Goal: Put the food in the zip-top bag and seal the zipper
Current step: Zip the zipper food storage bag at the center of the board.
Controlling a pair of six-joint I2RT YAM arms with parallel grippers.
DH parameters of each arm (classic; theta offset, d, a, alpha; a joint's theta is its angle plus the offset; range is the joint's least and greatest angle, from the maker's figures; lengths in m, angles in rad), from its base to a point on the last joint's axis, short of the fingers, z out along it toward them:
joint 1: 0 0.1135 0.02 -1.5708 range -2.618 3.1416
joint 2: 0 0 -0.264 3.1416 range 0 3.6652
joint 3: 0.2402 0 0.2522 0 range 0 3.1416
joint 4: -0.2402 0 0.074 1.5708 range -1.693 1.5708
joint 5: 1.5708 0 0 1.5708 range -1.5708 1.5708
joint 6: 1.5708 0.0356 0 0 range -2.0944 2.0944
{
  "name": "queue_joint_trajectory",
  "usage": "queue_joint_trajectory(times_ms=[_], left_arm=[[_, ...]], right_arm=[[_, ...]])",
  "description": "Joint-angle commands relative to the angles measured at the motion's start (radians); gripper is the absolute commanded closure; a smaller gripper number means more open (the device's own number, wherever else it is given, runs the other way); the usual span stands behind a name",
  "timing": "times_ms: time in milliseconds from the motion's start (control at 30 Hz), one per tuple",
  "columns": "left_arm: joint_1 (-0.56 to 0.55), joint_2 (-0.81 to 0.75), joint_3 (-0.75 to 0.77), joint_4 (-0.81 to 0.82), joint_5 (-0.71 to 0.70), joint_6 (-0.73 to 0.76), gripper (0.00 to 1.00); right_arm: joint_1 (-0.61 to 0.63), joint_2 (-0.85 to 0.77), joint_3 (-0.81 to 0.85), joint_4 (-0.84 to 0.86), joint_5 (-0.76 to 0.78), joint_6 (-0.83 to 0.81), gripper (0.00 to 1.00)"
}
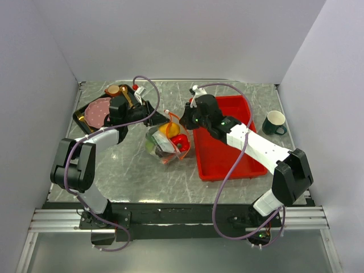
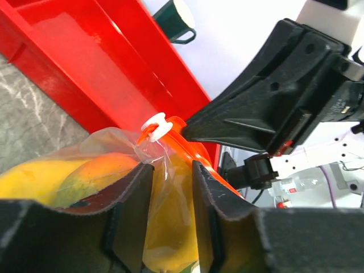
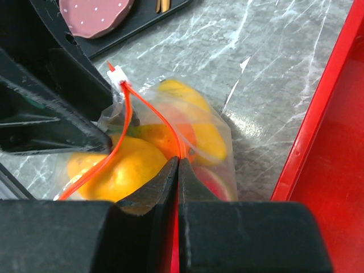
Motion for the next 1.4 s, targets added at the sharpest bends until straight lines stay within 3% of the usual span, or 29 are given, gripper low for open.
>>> queue_joint_trajectory(times_ms=[0,133,233,267,400,567,800,1167,1367], left_arm=[[-0.005,-0.013,0.045,-0.049,-0.018,0.069,0.63],[0.001,-0.021,0.073,-0.091,-0.058,0.086,0.71],[0.001,-0.016,0.099,-0.103,-0.065,0.095,0.74],[0.001,-0.011,0.104,-0.102,-0.061,0.092,0.78],[0.001,-0.005,0.108,-0.086,-0.06,0.083,0.89],[0.001,0.001,0.101,-0.056,-0.046,0.057,0.99],[0.0,-0.005,0.094,-0.031,-0.035,0.047,0.99],[0.001,0.004,0.101,-0.022,-0.022,0.049,0.99],[0.001,0.001,0.11,-0.036,-0.029,0.063,0.99]], right_arm=[[0.006,0.005,0.055,0.035,-0.012,-0.015,0.9],[0.006,0.003,0.06,0.032,-0.016,-0.015,0.88],[0.006,0.001,0.072,0.015,-0.01,-0.018,0.83],[0.006,0.0,0.074,0.012,-0.006,-0.02,0.77],[0.006,-0.008,0.077,0.006,0.014,-0.021,0.71],[0.005,-0.011,0.069,0.02,0.002,-0.018,0.72],[-0.012,-0.006,0.089,0.032,0.007,-0.011,0.66],[-0.076,0.153,0.342,-0.032,-0.196,-0.058,0.62],[-0.081,0.201,0.364,-0.068,-0.277,-0.083,0.64]])
